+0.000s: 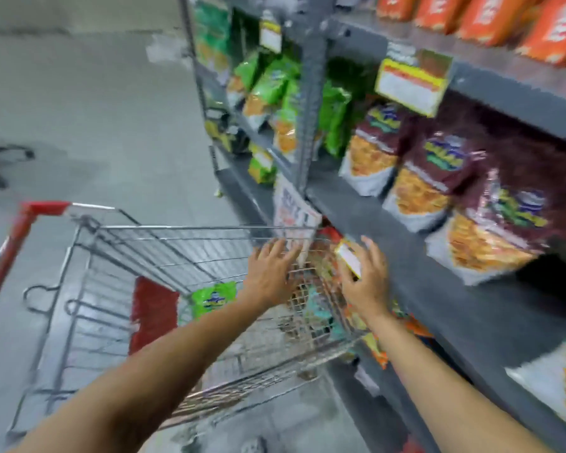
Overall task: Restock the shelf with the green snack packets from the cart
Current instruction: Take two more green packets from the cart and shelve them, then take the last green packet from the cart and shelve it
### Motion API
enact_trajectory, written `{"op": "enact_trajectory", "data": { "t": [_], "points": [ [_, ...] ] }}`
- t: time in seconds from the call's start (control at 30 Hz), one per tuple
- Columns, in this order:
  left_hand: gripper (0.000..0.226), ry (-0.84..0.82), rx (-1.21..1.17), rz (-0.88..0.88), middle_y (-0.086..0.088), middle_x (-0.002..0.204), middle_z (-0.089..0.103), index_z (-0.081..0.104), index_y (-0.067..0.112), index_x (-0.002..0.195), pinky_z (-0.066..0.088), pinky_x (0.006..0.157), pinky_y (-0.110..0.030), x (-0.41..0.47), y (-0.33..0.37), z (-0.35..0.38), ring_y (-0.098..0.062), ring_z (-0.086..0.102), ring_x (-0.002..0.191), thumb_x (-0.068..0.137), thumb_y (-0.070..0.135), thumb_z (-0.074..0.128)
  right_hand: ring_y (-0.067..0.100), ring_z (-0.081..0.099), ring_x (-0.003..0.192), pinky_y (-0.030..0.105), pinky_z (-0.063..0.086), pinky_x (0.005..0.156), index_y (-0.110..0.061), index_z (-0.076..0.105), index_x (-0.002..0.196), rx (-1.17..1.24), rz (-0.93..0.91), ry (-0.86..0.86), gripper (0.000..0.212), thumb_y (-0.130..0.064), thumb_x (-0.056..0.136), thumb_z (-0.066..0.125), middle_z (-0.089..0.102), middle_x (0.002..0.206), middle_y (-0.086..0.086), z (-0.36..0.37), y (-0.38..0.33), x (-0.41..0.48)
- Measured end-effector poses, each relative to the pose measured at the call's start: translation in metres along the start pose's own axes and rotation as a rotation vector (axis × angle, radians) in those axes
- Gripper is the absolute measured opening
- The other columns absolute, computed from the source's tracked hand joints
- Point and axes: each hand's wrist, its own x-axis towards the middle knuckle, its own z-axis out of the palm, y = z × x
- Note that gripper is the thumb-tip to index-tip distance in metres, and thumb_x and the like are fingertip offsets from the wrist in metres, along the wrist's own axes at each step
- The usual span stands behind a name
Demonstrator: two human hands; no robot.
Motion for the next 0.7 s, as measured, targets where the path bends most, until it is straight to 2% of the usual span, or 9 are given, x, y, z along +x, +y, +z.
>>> {"op": "enact_trajectory", "data": {
  "t": [0.1,0.17,0.33,0.43,0.53,0.63,0.7],
  "points": [
    [0.066,-0.083,0.097,-0.139,-0.012,0.14,0.045,0.036,0.029,0.139,0.034,0.102,-0.045,-0.014,-0.087,0.021,-0.033,0.038,0.129,0.081,0.054,0.054,0.034,0.053,0.117,0.039,0.039,0.101,-0.008,0.062,0.115,0.016,-0.066,-0.241,0.037,-0.024,0.082,0.063,0.057,0.128,0.018,0.079,-0.042,-0.005],
    [0.066,-0.172,0.156,-0.189,-0.015,0.147,0.037,0.034,0.027,0.14,0.03,0.106,-0.047,-0.025,-0.131,0.046,-0.033,0.031,0.135,0.082,0.052,0.054,0.032,0.05,0.122,0.039,0.038,0.104,-0.01,0.06,0.117,0.008,-0.076,-0.418,0.038,-0.025,0.082,0.062,0.053,0.133,0.014,0.131,-0.055,-0.018],
    [0.069,-0.389,0.288,-0.133,-0.016,0.155,0.021,0.023,0.022,0.146,0.015,0.111,-0.056,-0.043,-0.209,0.131,-0.035,0.016,0.142,0.088,0.052,0.047,0.024,0.036,0.135,0.037,0.03,0.111,-0.018,0.049,0.131,-0.028,0.016,-0.742,0.048,-0.037,0.087,0.055,0.039,0.148,0.005,0.232,-0.051,-0.063],
    [0.069,-0.481,0.298,-0.118,-0.016,0.156,0.017,0.016,0.021,0.148,0.016,0.109,-0.056,-0.046,-0.236,0.172,-0.034,0.017,0.142,0.091,0.054,0.037,0.021,0.041,0.129,0.036,0.04,0.102,-0.022,0.046,0.13,-0.033,0.142,-0.789,0.05,-0.043,0.086,0.054,0.042,0.143,0.001,0.274,-0.04,-0.078],
    [0.074,-0.564,0.301,-0.103,-0.018,0.154,0.021,0.015,0.016,0.147,0.021,0.108,-0.055,-0.042,-0.26,0.211,-0.035,0.021,0.14,0.09,0.058,0.035,0.024,0.05,0.119,0.04,0.05,0.09,-0.021,0.04,0.129,-0.033,0.364,-0.838,0.059,-0.054,0.082,0.056,0.044,0.138,0.002,0.315,-0.03,-0.09],
    [0.073,-0.576,0.232,-0.159,-0.014,0.153,0.026,0.02,0.015,0.147,0.022,0.11,-0.051,-0.04,-0.276,0.239,-0.032,0.027,0.138,0.09,0.059,0.032,0.028,0.048,0.124,0.04,0.047,0.094,-0.02,0.032,0.136,-0.077,0.515,-0.98,0.079,-0.065,0.076,0.056,0.041,0.144,0.005,0.351,-0.018,-0.1],
    [0.068,-0.543,0.213,-0.167,-0.014,0.148,0.035,0.027,0.014,0.144,0.029,0.104,-0.048,-0.036,-0.284,0.25,-0.03,0.035,0.132,0.091,0.058,0.028,0.03,0.049,0.123,0.039,0.046,0.094,-0.02,0.034,0.135,-0.093,0.608,-1.076,0.085,-0.069,0.07,0.059,0.046,0.141,0.006,0.369,-0.012,-0.106]
  ]
}}
